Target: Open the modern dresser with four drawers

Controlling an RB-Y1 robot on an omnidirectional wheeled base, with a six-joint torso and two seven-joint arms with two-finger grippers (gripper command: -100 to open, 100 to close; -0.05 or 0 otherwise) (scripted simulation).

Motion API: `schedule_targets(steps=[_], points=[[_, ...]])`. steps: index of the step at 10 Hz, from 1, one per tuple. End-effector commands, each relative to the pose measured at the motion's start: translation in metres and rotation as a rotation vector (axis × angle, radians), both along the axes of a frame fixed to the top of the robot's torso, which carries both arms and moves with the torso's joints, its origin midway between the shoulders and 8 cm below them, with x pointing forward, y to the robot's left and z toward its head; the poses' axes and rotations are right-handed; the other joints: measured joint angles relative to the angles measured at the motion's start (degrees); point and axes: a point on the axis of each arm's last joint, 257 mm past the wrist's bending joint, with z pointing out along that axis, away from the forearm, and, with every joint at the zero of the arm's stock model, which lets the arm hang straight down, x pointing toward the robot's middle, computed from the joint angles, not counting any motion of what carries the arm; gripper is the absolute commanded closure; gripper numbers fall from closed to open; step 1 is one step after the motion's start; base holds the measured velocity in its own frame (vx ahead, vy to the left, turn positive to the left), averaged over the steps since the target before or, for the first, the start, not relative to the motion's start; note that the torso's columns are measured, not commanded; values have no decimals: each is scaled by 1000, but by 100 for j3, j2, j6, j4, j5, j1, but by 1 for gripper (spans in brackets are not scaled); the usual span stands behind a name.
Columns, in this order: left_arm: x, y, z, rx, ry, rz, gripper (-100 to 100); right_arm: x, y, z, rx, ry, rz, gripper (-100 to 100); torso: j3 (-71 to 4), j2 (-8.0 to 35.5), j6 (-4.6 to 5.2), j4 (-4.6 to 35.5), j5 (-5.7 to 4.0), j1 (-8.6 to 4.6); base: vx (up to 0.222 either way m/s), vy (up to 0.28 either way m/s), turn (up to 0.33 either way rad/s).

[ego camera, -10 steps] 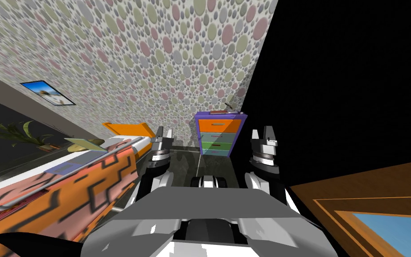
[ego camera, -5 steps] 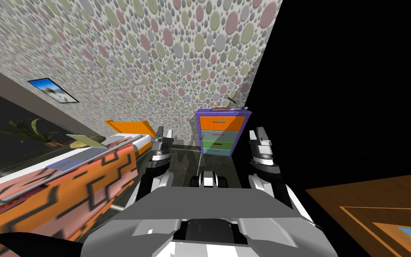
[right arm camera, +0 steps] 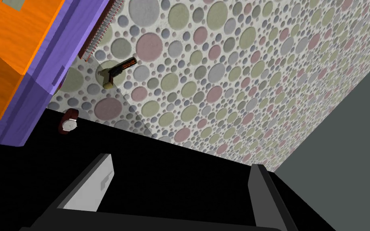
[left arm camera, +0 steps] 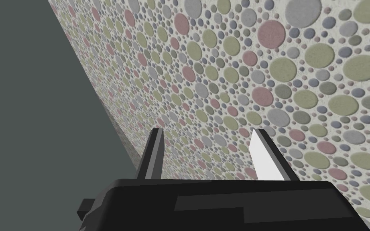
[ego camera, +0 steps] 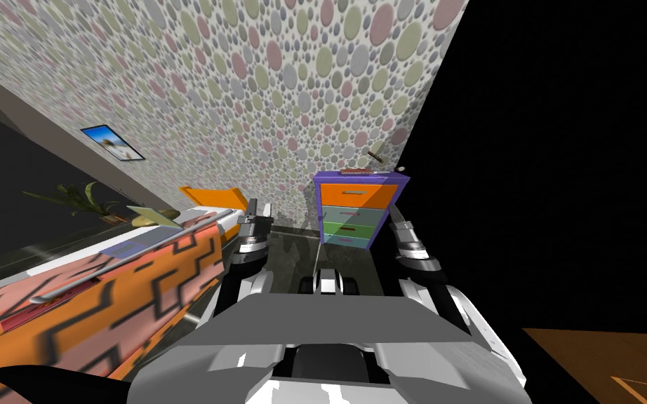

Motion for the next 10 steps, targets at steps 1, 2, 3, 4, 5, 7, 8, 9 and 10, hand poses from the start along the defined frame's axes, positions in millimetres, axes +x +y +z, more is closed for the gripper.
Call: schedule_targets(steps=[1, 2, 3, 4, 5, 7, 8, 9, 10], points=[[0, 0, 0, 0, 0, 0, 0, 6, -10, -22, -154, 80, -90, -100, 0, 1, 0, 0, 0, 1, 73, 73, 113], [0, 0, 0, 0, 0, 0, 0, 6, -9, -23, -169, 82, -93, -100, -1, -1, 0, 0, 2, 6, 46, 51, 27], [0, 0, 0, 0, 0, 0, 0, 9, -14, -32, -232, 113, -132, -100, 4, 8, 2, 2, 0, -4, 41, 36, 76], [0, 0, 0, 0, 0, 0, 0, 10, -21, -41, -286, 144, -171, -100, 6, 9, -1, 3, -3, -9, 70, 46, 150], [0, 0, 0, 0, 0, 0, 0, 11, -19, -42, -303, 146, -175, -100, 0, -2, -1, 0, -1, -3, 51, 27, 61], [0, 0, 0, 0, 0, 0, 0, 12, -26, -52, -373, 178, -218, -100, 2, 3, -1, 1, -1, -1, 44, 32, 73], [0, 0, 0, 0, 0, 0, 0, 13, -34, -61, -438, 211, -262, -100, 3, 6, 1, 2, 0, -2, 34, 31, 96], [0, 0, 0, 0, 0, 0, 0, 13, -33, -61, -444, 212, -263, -100, 3, 5, -1, 1, 0, -1, 32, 28, 59], [0, 0, 0, 0, 0, 0, 0, 14, -42, -71, -510, 245, -307, -100, 3, 6, 1, 2, 0, -1, 53, 38, 107]])
